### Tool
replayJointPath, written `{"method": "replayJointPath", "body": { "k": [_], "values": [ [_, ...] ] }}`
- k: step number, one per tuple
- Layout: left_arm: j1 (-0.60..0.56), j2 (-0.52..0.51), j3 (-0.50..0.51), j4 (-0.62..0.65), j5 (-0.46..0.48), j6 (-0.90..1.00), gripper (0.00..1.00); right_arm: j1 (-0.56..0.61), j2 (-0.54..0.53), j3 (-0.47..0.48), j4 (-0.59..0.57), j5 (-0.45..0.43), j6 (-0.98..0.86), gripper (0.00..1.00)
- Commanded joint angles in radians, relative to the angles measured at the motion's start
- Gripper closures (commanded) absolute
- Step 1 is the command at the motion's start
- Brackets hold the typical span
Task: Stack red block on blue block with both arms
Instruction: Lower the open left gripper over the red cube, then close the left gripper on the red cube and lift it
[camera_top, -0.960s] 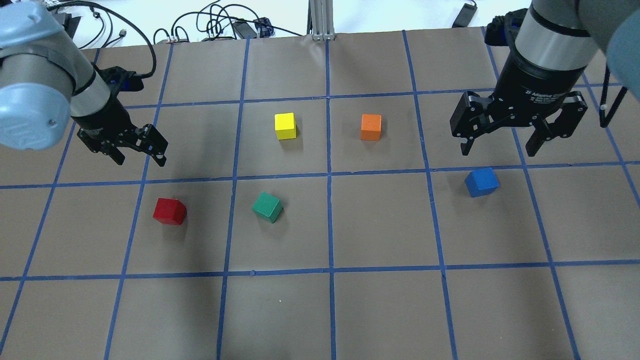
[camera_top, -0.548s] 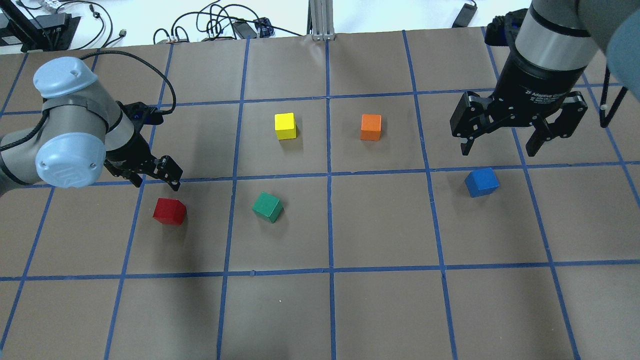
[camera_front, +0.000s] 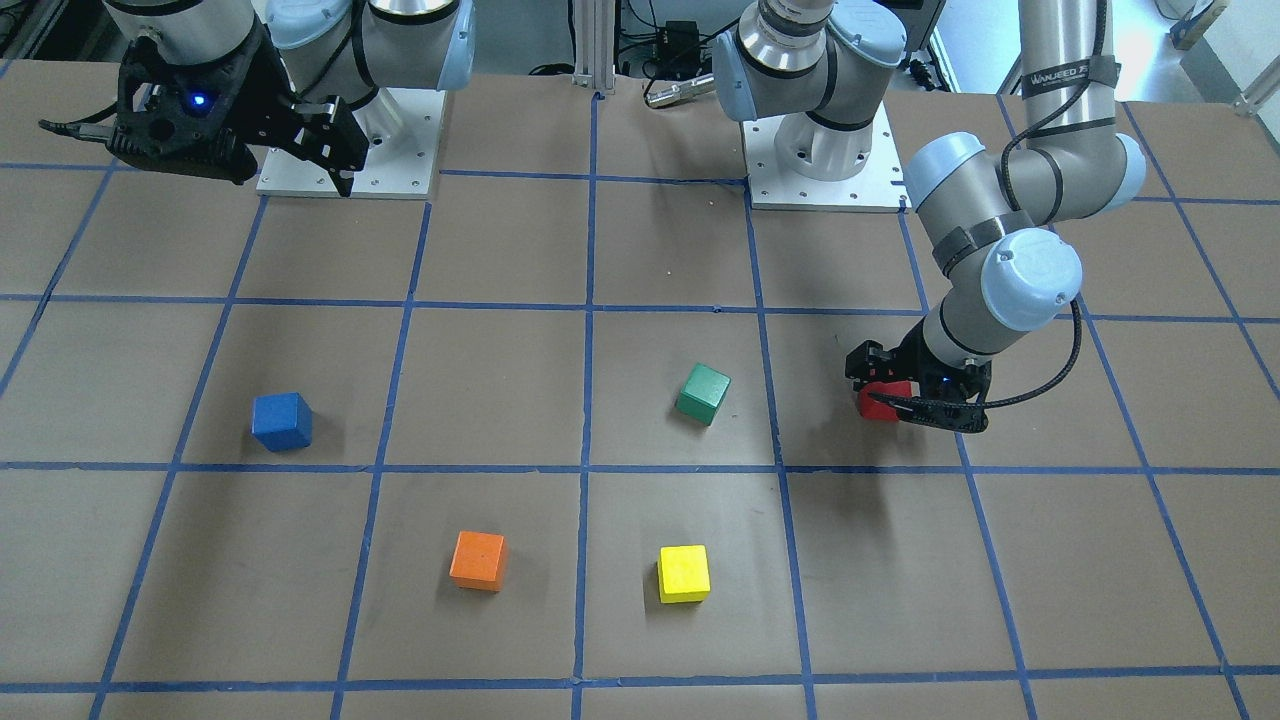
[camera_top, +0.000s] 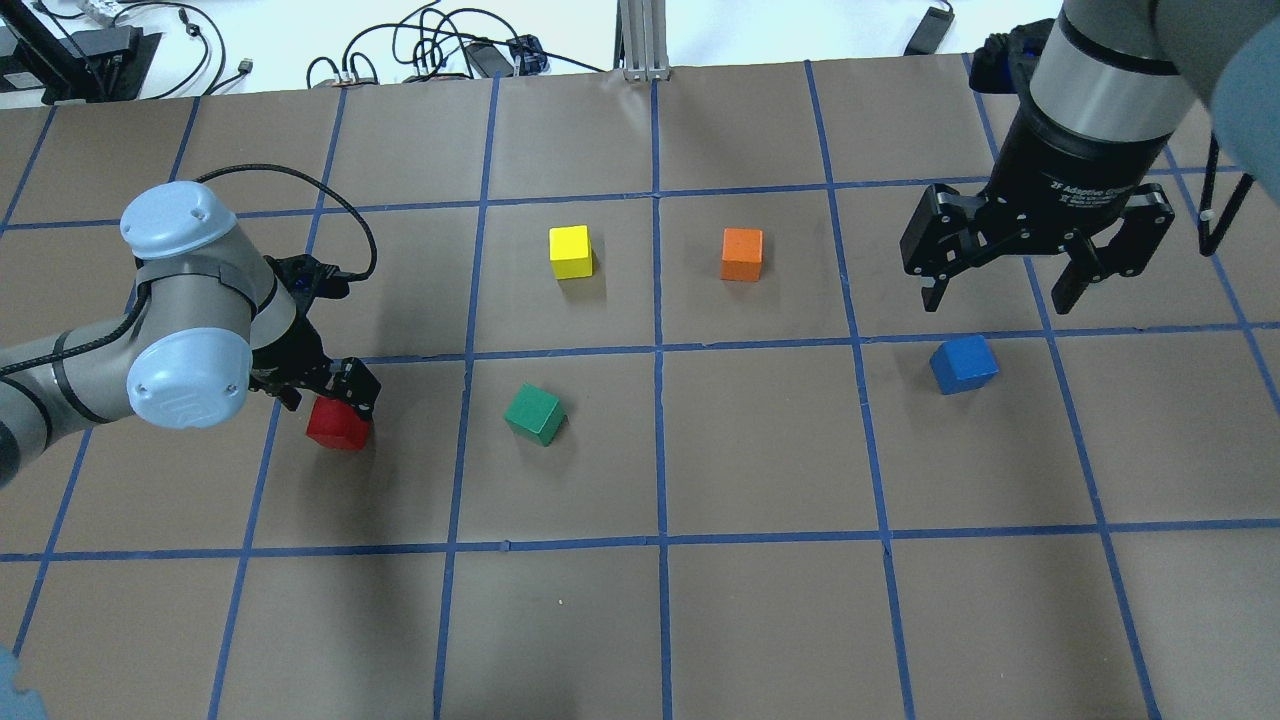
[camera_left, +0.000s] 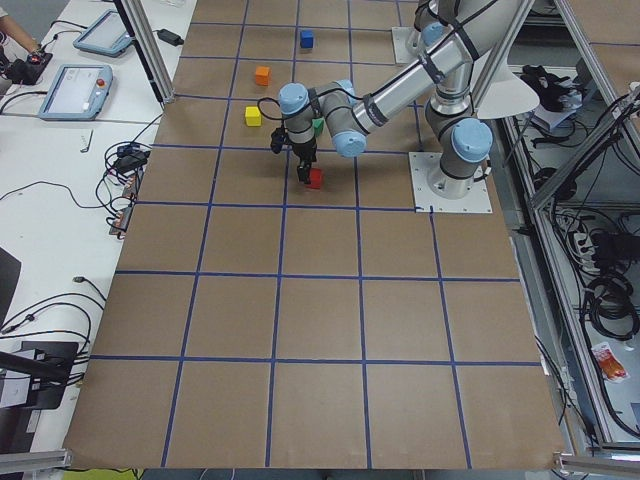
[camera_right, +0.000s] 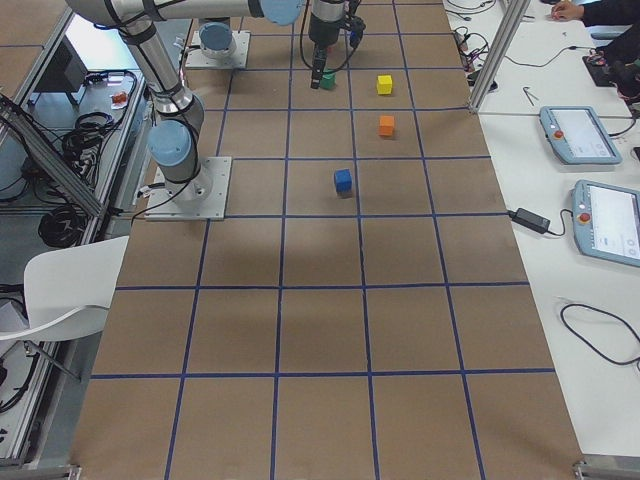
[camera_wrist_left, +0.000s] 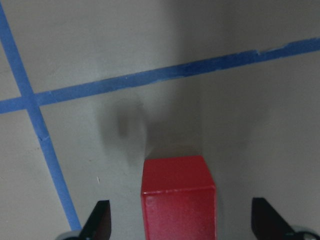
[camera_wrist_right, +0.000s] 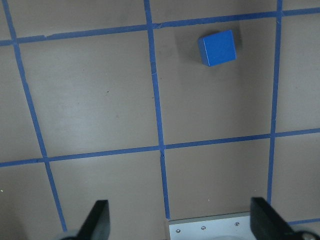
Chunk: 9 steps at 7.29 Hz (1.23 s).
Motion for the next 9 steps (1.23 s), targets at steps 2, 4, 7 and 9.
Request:
{"method": "replayJointPath", "body": {
  "k": [2, 4, 7, 9],
  "values": [
    [0.0, -0.028, -0.028, 0.069, -0.008, 0.003, 0.76, 0.0, -0.001, 0.005, 0.001, -0.002, 0.0, 0.0],
    [-0.011, -0.015, 0.003, 0.068, -0.008, -0.002, 0.77, 0.0, -0.001, 0.005, 0.001, -0.002, 0.0, 0.0],
    [-0.188, -0.034, 0.299, -0.112, -0.117, -0.203, 0.75, 0.0, -0.001, 0.005, 0.001, -0.002, 0.0, 0.0],
    [-0.338, -0.078, 0.394, -0.167, -0.124, -0.47, 0.74, 0.0, -0.001, 0.005, 0.004, -0.002, 0.0, 0.0]
  ]
}}
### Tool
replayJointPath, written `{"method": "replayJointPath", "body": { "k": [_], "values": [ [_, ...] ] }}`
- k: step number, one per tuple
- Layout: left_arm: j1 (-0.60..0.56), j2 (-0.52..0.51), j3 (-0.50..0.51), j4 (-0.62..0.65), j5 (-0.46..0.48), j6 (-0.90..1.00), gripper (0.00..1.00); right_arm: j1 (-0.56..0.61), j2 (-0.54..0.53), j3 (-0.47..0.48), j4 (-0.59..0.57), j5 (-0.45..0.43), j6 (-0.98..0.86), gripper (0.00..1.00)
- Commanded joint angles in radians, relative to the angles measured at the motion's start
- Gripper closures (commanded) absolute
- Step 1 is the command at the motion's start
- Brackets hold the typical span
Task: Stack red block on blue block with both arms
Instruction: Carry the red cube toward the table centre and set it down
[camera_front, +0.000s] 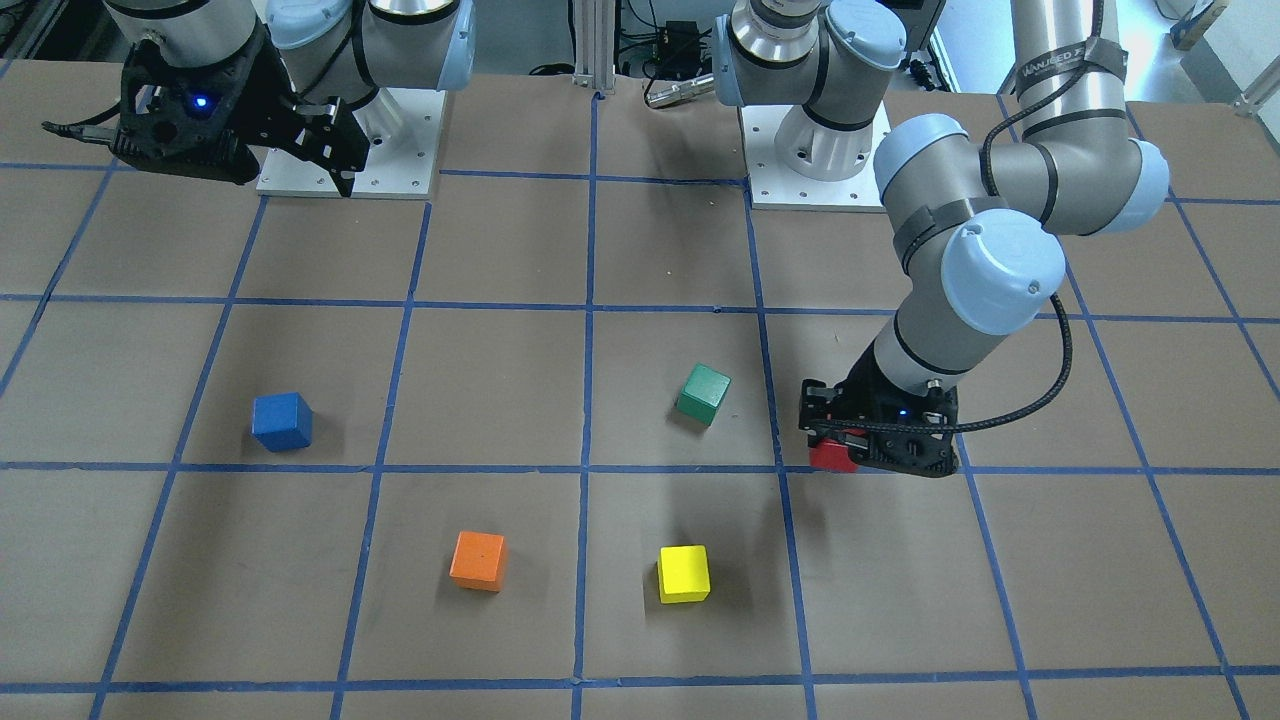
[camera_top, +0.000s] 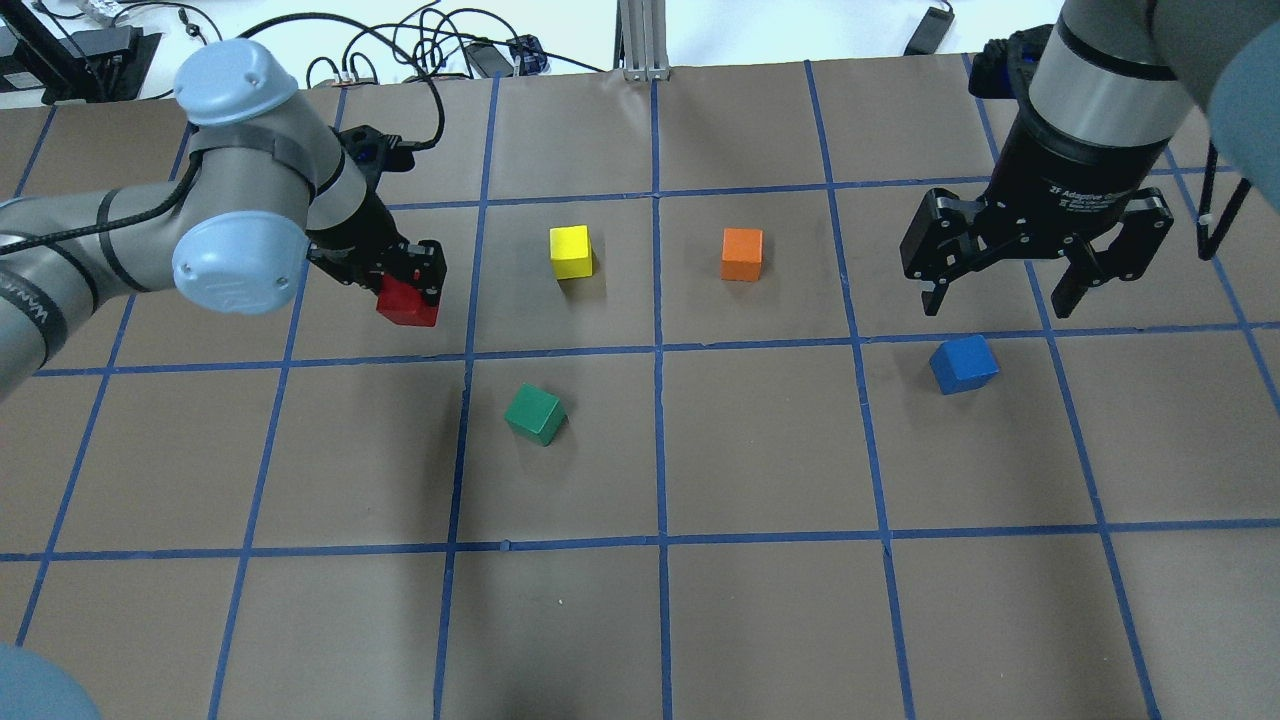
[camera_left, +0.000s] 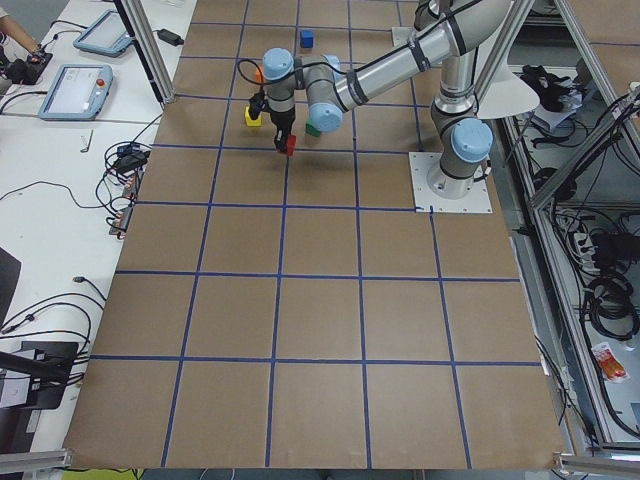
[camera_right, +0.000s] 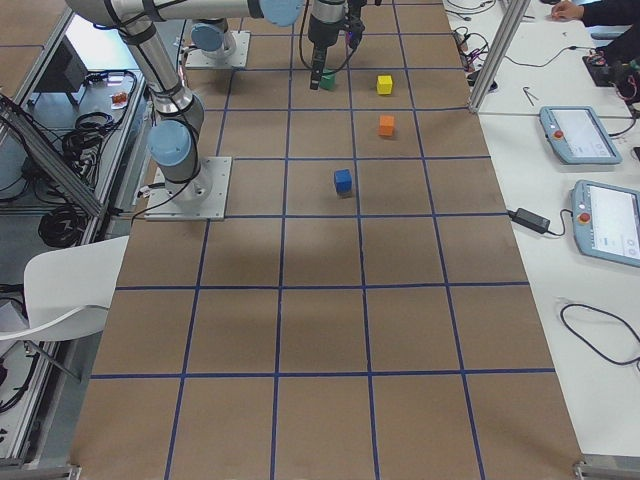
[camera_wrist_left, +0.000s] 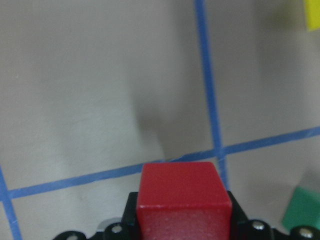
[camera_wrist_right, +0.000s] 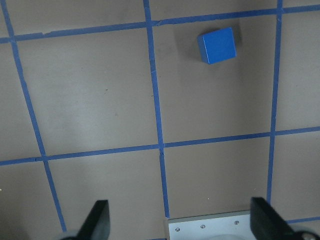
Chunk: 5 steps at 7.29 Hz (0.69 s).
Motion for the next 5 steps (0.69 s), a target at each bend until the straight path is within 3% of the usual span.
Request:
{"method": "replayJointPath", "body": {
  "k": [1, 3, 5],
  "values": [
    [-0.191, -0.052, 0.065, -0.011, -0.003, -0.258, 0.75, 0.0, 0.0, 0.0, 0.002, 0.0, 0.0, 0.0],
    [-0.318, -0.121, 0.062, 0.088, 0.002, -0.424, 0.75, 0.0, 0.0, -0.001, -0.017, 0.002, 0.0, 0.0],
    [-0.376, -0.196, 0.065, 0.173, 0.034, -0.493, 0.75, 0.0, 0.002, 0.0, -0.015, 0.002, 0.0, 0.0]
  ]
}}
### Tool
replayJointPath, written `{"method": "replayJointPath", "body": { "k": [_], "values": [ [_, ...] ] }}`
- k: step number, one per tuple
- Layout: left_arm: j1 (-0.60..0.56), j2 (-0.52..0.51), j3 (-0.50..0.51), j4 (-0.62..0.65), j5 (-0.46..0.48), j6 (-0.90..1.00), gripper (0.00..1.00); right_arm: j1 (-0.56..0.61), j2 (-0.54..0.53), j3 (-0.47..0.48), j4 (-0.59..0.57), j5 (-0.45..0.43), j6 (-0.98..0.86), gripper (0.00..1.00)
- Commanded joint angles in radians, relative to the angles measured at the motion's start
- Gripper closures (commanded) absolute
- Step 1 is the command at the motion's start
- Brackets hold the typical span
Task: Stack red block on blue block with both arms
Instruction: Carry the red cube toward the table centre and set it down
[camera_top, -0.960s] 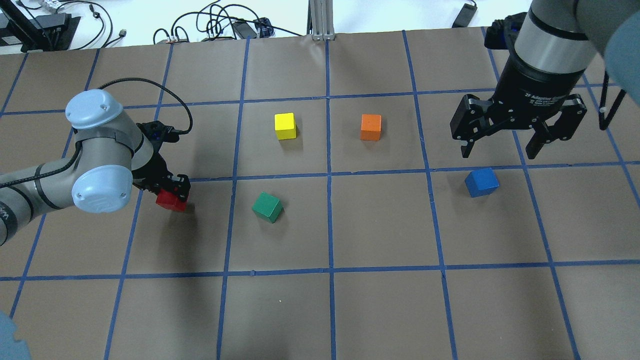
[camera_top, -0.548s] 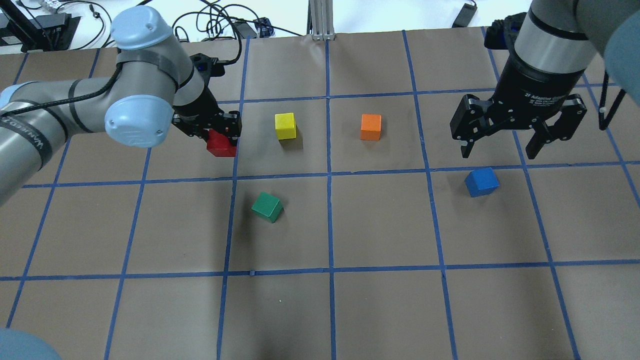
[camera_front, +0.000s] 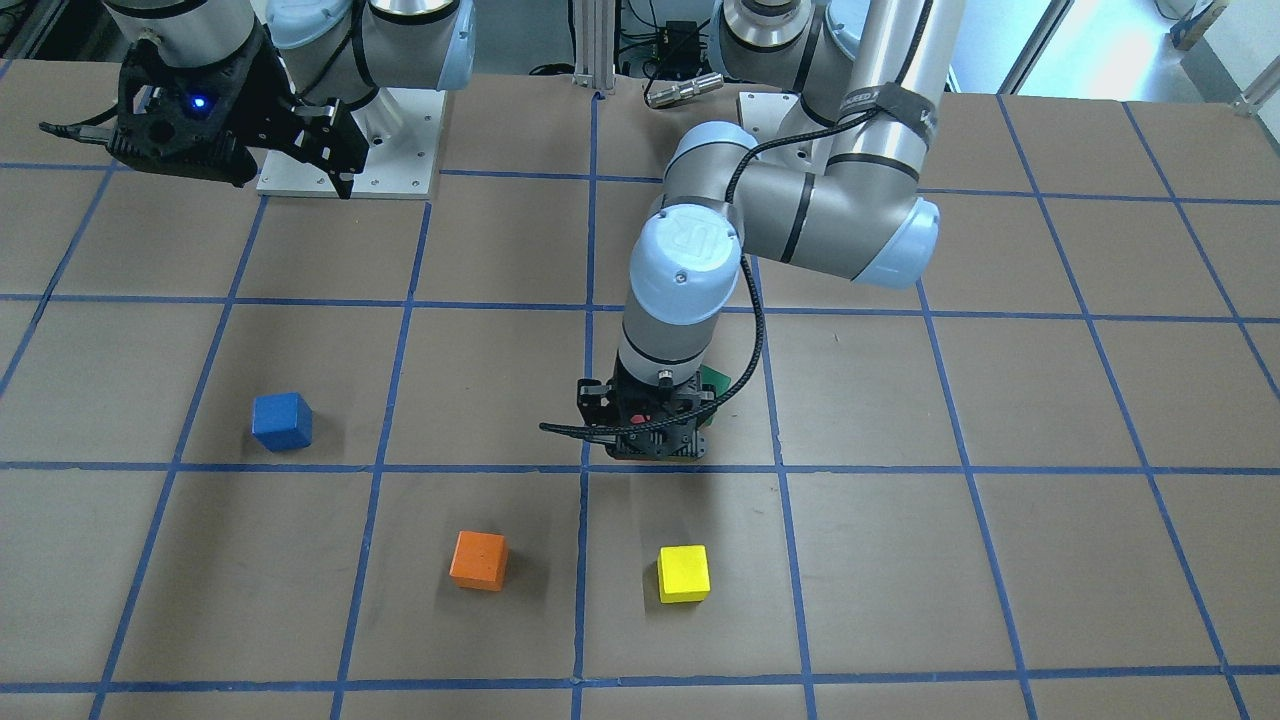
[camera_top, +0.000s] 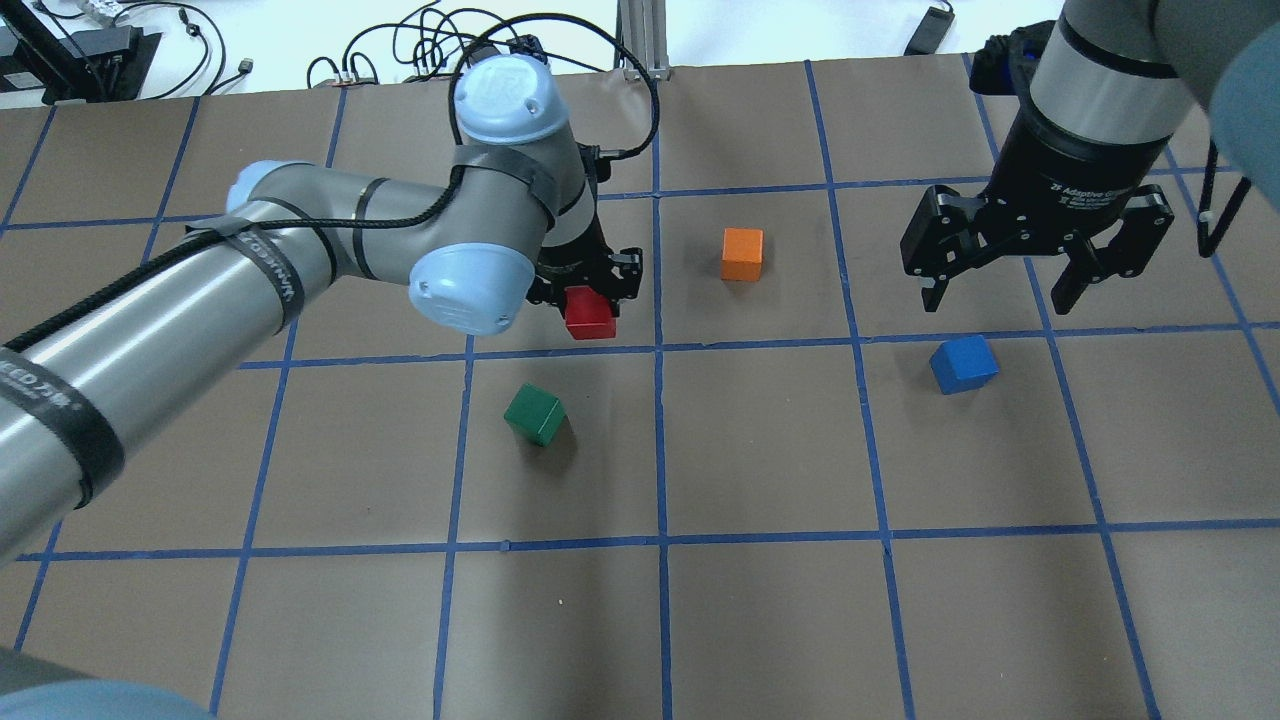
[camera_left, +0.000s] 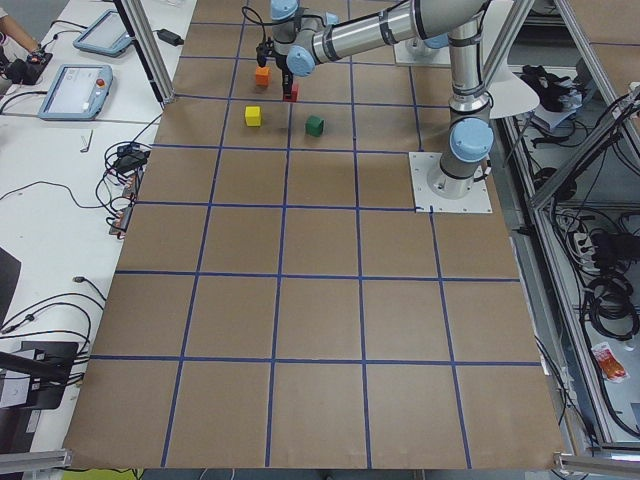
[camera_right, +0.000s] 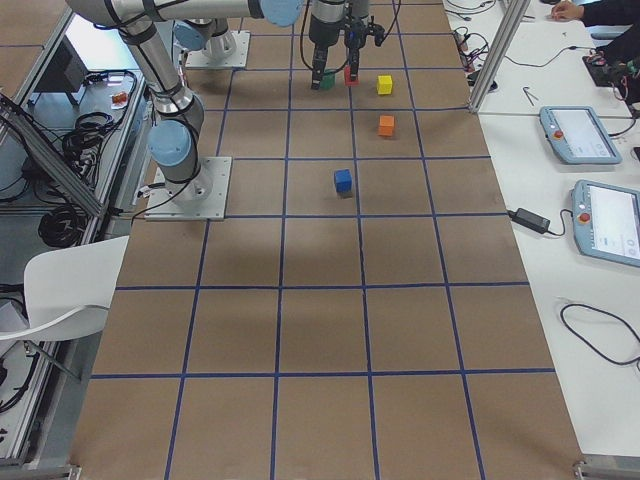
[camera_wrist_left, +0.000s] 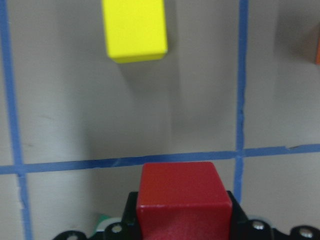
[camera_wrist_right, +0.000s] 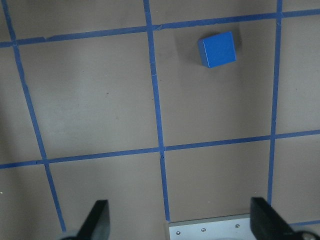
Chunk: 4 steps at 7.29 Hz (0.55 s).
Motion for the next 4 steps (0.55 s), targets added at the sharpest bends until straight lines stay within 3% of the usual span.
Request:
{"method": "replayJointPath", "body": {
  "k": [1, 2, 3, 4],
  "values": [
    [-0.047, -0.085, 0.0, 0.117, 0.017, -0.089, 0.75, -0.004, 0.004, -0.001, -0.005, 0.005, 0.002, 0.0],
    [-0.064, -0.109, 0.013, 0.158, 0.02, -0.098, 0.75, -0.005, 0.007, 0.0, -0.006, 0.003, -0.001, 0.0],
    [-0.069, -0.128, 0.03, 0.16, 0.018, -0.098, 0.68, -0.01, 0.013, 0.0, -0.006, 0.006, 0.007, 0.0],
    [-0.069, -0.142, 0.029, 0.163, 0.018, -0.086, 0.43, -0.01, 0.024, 0.002, -0.008, 0.006, 0.001, 0.0]
  ]
}}
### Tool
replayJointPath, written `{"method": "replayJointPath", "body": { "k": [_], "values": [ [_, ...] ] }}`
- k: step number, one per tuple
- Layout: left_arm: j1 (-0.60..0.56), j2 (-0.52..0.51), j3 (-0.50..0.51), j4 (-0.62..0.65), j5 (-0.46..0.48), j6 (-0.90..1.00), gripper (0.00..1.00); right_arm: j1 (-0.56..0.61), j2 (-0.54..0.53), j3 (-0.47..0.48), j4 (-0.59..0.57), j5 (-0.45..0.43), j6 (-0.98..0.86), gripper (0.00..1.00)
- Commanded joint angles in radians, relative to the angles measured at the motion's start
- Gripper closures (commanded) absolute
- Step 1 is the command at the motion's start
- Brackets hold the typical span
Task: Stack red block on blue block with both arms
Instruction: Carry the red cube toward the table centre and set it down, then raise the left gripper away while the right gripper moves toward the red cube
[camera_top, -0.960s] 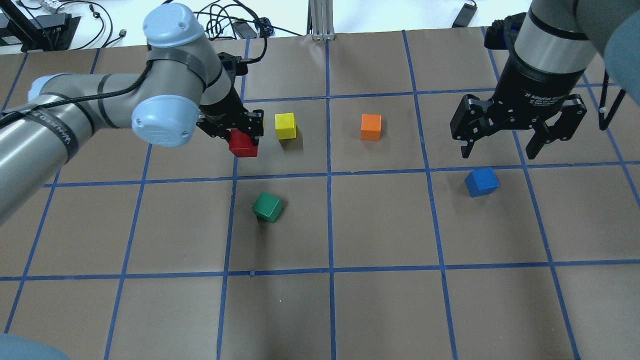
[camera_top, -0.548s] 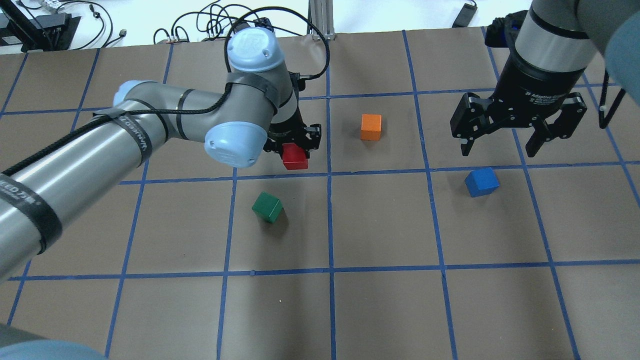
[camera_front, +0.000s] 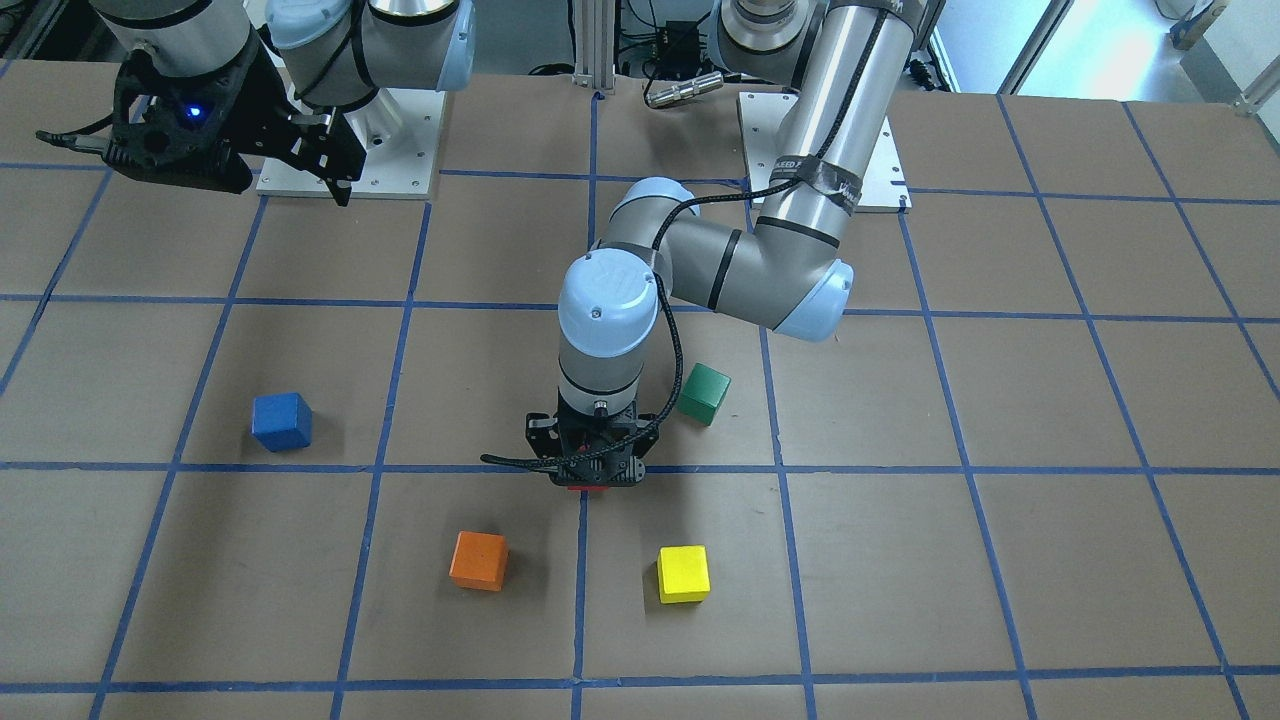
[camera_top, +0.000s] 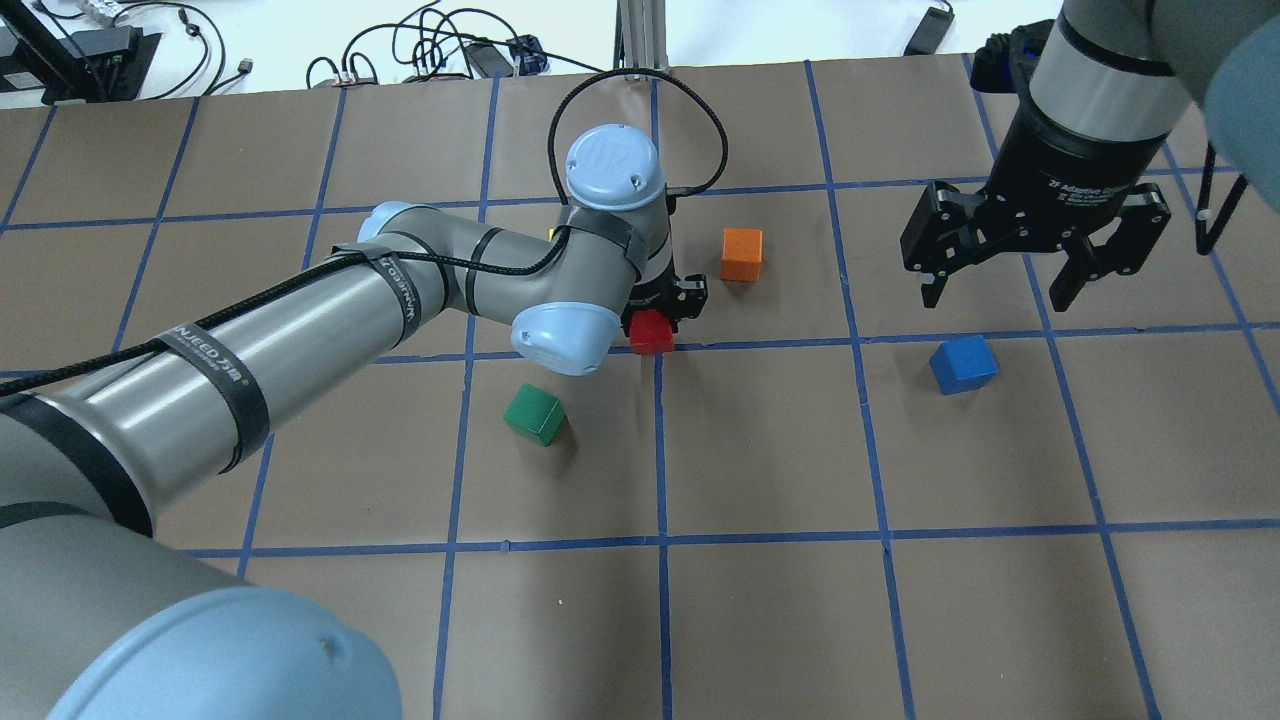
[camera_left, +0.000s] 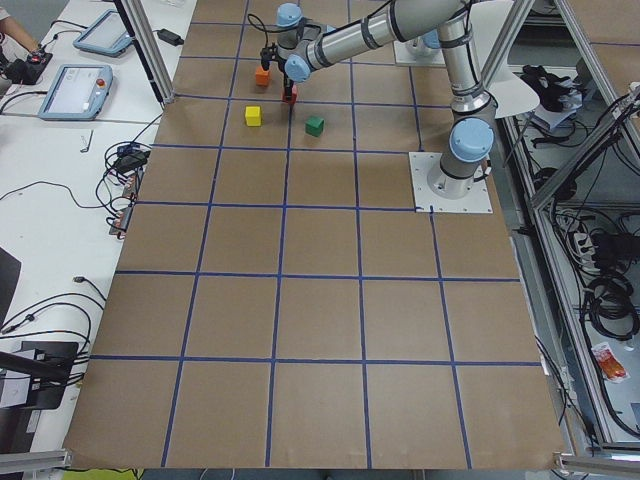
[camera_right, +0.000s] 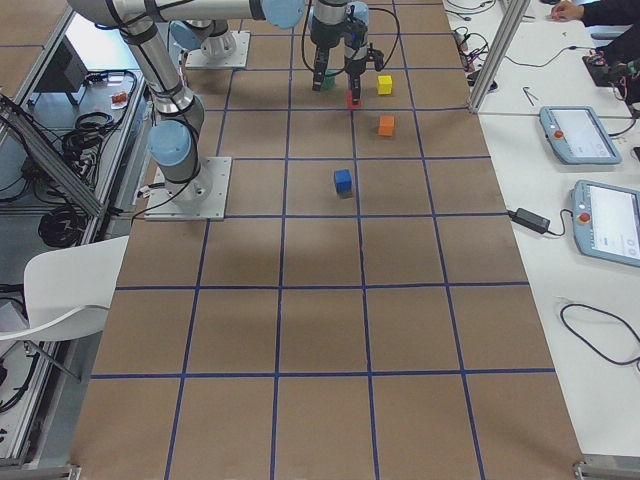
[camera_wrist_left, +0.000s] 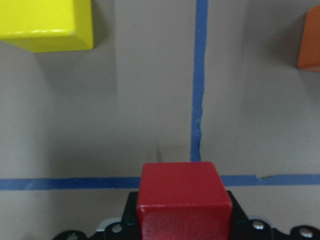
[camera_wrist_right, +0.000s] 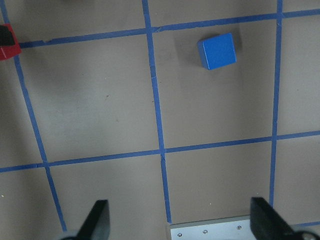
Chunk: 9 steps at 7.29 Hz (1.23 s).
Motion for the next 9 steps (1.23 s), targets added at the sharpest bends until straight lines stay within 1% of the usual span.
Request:
{"method": "replayJointPath", "body": {
  "k": [1, 2, 3, 4, 5, 6, 7, 8, 9],
  "values": [
    [-0.004, -0.023, 0.006, 0.012, 0.002, 0.009, 0.02, -0.002, 0.055, 0.012, -0.02, 0.001, -0.005, 0.0],
    [-0.001, 0.012, -0.014, -0.001, 0.067, 0.035, 0.0, -0.002, 0.078, 0.021, -0.058, 0.003, -0.004, 0.0],
    [0.002, 0.027, 0.001, -0.008, 0.077, 0.055, 0.0, -0.002, 0.082, 0.023, -0.124, 0.003, -0.001, 0.0],
    [0.026, 0.05, 0.004, -0.02, 0.072, 0.084, 0.0, 0.0, 0.097, 0.021, -0.132, 0.006, -0.005, 0.0],
    [0.066, 0.114, 0.014, -0.071, 0.069, 0.159, 0.0, 0.003, 0.103, 0.02, -0.143, 0.006, -0.002, 0.0],
    [0.116, 0.183, 0.032, -0.18, 0.069, 0.269, 0.0, 0.009, 0.106, 0.02, -0.194, 0.013, 0.002, 0.0],
    [0.176, 0.25, 0.038, -0.216, 0.071, 0.416, 0.0, 0.013, 0.124, 0.018, -0.275, 0.019, -0.002, 0.0],
    [0.233, 0.315, 0.029, -0.297, 0.071, 0.478, 0.0, 0.033, 0.161, 0.017, -0.323, 0.021, -0.002, 0.0],
    [0.285, 0.376, 0.031, -0.373, 0.069, 0.539, 0.0, 0.091, 0.205, 0.015, -0.41, 0.021, 0.011, 0.0]
  ]
}}
